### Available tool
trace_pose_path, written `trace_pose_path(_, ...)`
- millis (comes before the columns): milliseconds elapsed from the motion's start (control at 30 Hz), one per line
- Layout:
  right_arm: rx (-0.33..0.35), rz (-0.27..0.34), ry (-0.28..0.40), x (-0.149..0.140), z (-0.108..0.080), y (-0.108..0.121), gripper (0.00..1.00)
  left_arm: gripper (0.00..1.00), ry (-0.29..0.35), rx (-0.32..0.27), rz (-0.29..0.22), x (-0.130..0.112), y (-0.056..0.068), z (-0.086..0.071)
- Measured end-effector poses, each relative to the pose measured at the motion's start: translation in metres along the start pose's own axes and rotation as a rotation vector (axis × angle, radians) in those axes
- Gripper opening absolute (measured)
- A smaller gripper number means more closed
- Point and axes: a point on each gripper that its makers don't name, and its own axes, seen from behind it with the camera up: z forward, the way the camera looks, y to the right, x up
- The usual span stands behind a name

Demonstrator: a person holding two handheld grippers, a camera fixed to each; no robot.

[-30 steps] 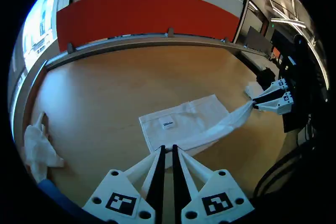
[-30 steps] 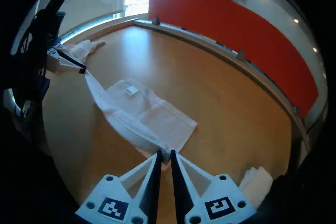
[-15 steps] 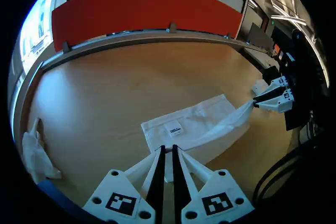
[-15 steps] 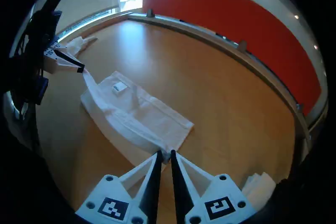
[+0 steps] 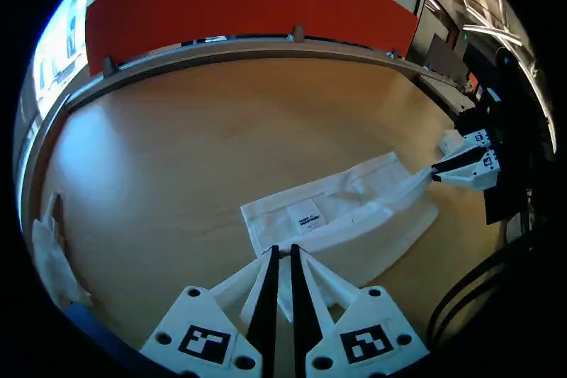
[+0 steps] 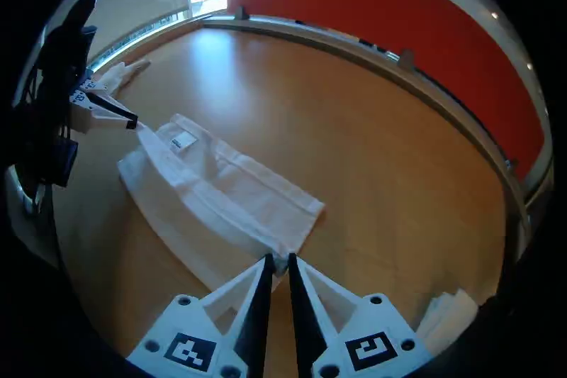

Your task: Fold towel

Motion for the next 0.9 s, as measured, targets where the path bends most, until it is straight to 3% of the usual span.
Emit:
trace_pose_path(267, -0.024, 0.017, 0.000, 0.003, 0.015, 0.007, 0.21, 0.12, -0.006, 0.026, -0.006, 0.004, -0.011, 0.019)
trace_pose_path(467, -0.049, 0.022, 0.003, 0.005, 0.020, 0.014, 0.24, 0.13, -0.006, 0.040, 0.004, 0.007, -0.016, 0.025)
trace_pose_path(533, -0.059, 0.022, 0.006, 0.005, 0.020, 0.016, 0.28, 0.19, -0.003, 0.044, 0.006, 0.008, -0.017, 0.025)
trace_pose_path(667, -0.084, 0.022, 0.007, 0.005, 0.020, 0.023, 0.46, 0.29, 0.001, 0.053, 0.004, 0.010, -0.020, 0.023)
trace_pose_path(767, -0.096, 0.023, 0.013, 0.005, 0.019, 0.026, 0.64, 0.46, 0.004, 0.061, -0.003, 0.010, -0.022, 0.020)
trace_pose_path(867, -0.103, 0.026, 0.019, 0.004, 0.018, 0.027, 0.75, 0.67, 0.005, 0.066, -0.008, 0.009, -0.024, 0.016)
trace_pose_path(900, -0.104, 0.028, 0.021, 0.004, 0.017, 0.028, 0.85, 0.72, 0.004, 0.067, -0.009, 0.008, -0.025, 0.015)
